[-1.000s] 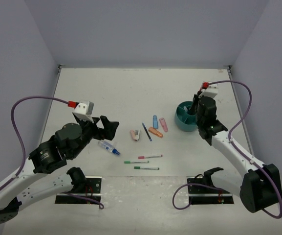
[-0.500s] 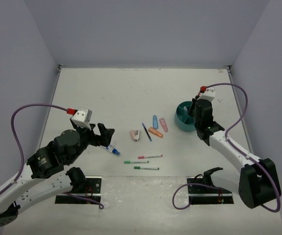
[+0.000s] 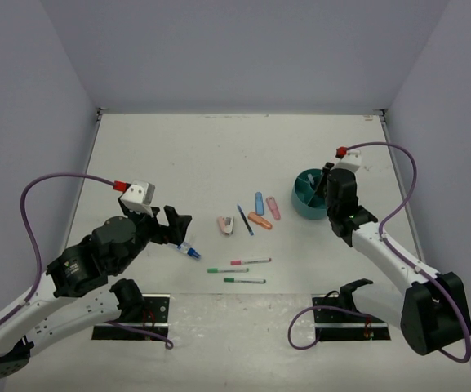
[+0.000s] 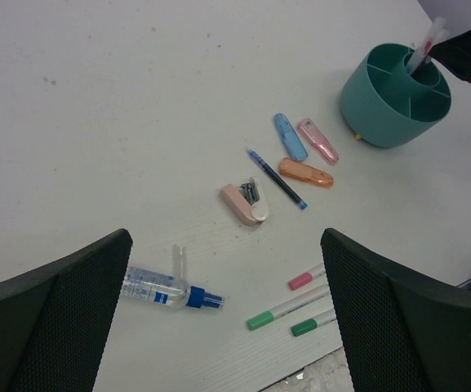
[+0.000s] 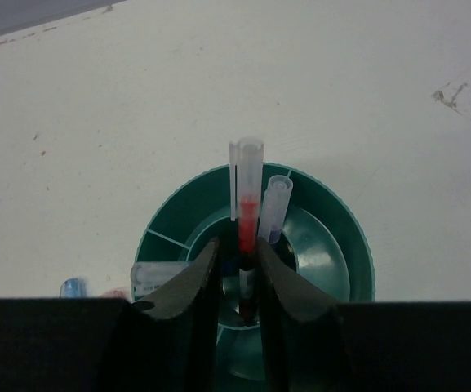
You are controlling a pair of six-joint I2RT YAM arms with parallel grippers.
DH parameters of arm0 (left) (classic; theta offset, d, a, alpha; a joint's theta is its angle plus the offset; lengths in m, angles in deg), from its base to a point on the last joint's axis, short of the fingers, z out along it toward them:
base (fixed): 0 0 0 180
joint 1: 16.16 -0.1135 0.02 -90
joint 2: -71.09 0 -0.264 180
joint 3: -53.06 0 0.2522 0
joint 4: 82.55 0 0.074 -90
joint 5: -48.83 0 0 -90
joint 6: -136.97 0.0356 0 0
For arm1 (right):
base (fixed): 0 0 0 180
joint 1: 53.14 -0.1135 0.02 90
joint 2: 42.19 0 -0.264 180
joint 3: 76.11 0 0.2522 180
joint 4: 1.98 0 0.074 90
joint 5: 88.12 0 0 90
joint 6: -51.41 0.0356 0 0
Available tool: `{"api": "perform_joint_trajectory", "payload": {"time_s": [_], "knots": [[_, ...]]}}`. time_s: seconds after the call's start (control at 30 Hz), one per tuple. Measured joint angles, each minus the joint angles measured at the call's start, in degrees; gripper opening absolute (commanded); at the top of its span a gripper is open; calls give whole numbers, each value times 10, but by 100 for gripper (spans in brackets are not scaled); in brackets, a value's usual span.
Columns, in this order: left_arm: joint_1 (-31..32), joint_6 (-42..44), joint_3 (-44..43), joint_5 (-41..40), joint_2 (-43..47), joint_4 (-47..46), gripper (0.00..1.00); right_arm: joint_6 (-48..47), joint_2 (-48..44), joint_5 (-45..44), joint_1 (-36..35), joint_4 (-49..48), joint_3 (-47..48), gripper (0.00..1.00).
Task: Sort the stationery into containers
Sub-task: Place the pen in the storage box.
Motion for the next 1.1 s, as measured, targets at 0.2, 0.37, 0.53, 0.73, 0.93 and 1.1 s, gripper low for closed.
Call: {"api": "perform_joint_trajectory", "payload": {"time_s": [0.2, 0.37, 0.53, 0.73, 0.93, 1.1], "knots": [[0, 0, 0, 0, 2, 0, 100, 1, 5, 4, 0, 5, 0, 34], [0, -2, 0, -6, 1, 0, 100, 7, -40, 21, -9, 46, 0, 38], [0, -32, -1, -44, -40, 12, 100, 11, -166, 44, -55, 100, 27, 48], [-23, -117, -40, -111, -180, 74, 100, 15, -165, 96, -129, 176, 120, 66], [-184, -135, -63, -56, -269, 65, 100, 39, -40, 122, -244, 255, 160, 49], [-253, -133, -64, -25, -272, 58, 100, 64, 131, 128, -301, 319, 237, 26]]}}
